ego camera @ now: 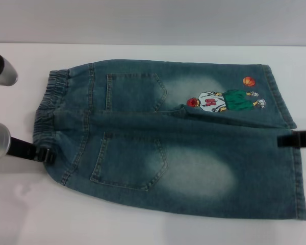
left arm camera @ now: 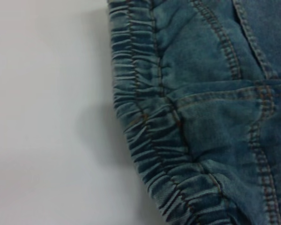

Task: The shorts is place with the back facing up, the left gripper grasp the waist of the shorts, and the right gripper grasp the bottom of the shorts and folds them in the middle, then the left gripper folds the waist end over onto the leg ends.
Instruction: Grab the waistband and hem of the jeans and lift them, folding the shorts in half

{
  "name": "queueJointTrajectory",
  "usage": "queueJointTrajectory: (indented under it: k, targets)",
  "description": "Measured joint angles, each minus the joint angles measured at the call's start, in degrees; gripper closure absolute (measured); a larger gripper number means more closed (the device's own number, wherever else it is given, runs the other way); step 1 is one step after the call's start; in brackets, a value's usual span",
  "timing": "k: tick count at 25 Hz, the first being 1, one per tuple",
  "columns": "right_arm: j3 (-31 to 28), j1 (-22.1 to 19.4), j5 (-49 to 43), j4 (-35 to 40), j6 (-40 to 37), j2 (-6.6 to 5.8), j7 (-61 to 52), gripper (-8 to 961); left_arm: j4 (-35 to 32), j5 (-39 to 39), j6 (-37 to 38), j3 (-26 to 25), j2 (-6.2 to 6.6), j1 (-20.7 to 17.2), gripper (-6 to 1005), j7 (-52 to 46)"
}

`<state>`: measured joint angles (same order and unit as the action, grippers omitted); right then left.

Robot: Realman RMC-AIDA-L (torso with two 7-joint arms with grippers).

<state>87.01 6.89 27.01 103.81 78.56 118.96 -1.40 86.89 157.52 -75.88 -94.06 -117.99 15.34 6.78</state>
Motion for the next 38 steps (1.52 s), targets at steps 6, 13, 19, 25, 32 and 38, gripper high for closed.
queueJointTrajectory:
  k: [6, 13, 19, 25, 32, 38]
  targets:
    - [0.0, -0.7, -0.2, 0.4, 6.2, 0.00, 1.2, 438, 0.2, 0.0, 0.0, 1.5, -0.04, 0.7, 630, -0.2]
    - [1.0, -2.3, -1.6, -0.3, 10.1, 0.14, 2.3, 438, -0.1, -0.2, 0.2, 2.0, -0.13, 1.3, 665, -0.5]
    - [3.2, -2.9, -3.7, -0.6, 11.6, 0.32, 1.9, 438, -0.2, -0.3, 0.4, 2.9, -0.13, 1.8, 731, -0.5]
    - [4.2, -3.6, -4.0, -0.5, 12.1, 0.47, 1.3, 438, -0.1, -0.4, 0.5, 3.5, -0.13, 2.0, 772, -0.4]
    - [5.0, -3.6, -4.0, -0.6, 12.0, 0.48, 0.9, 438, 0.1, -0.4, 0.8, 3.7, -0.13, 2.2, 784, -0.5]
    - [5.7, -3.3, -4.0, -1.3, 11.6, 0.48, 0.9, 438, 0.1, -0.4, 0.8, 3.7, -0.13, 2.3, 785, -0.5]
